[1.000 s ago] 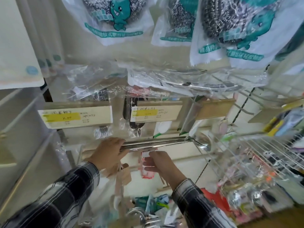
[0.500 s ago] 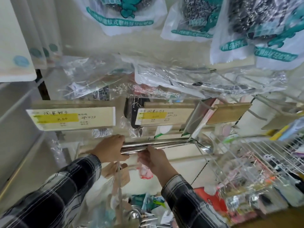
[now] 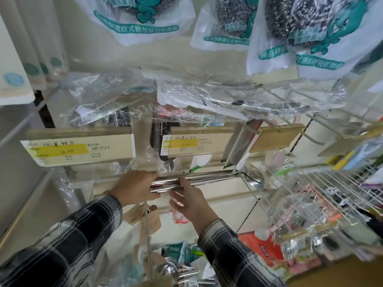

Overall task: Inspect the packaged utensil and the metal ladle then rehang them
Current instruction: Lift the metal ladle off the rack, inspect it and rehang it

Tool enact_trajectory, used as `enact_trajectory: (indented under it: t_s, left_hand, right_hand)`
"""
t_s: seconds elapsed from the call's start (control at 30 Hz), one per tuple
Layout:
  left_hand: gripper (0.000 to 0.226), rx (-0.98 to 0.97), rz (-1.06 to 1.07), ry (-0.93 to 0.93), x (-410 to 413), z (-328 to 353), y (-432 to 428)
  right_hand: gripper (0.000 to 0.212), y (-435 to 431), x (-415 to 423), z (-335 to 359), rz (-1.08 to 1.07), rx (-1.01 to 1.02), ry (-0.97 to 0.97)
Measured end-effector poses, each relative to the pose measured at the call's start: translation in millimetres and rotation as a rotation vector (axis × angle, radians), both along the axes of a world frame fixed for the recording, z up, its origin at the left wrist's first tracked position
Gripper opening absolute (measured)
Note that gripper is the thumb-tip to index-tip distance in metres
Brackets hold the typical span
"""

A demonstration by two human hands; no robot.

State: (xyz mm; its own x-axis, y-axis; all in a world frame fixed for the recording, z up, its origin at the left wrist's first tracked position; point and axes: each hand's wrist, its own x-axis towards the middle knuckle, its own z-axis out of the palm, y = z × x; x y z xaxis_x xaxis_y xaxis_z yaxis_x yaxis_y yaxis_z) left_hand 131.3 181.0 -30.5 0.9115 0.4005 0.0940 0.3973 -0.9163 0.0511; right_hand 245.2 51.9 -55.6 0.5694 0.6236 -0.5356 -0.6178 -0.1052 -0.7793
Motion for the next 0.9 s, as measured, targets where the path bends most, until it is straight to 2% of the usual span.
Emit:
enact_trajectory:
  t_s: [0.23, 0.37, 0.67, 0.9]
  left_hand:
    - [0.036, 0.04, -0.012, 0.012, -5, 10, -12]
    - [0.036, 0.033, 0.013, 0.001, -11, 9, -18]
    - [0.039, 0.024, 0.003, 0.039, -32, 20, -24]
    - [0.038, -0.091, 0.003, 0.049, -51, 14, -34]
  right_hand:
    - [0.021, -6, 13, 4, -0.195, 0.22, 0.135]
    - [0.023, -8, 27, 13, -0.214, 0.181, 0.167]
    - [0.021, -18, 5, 18, -0.25, 0.124, 0.066]
    - [0.024, -25, -8, 15, -0.235, 0.08, 0.082]
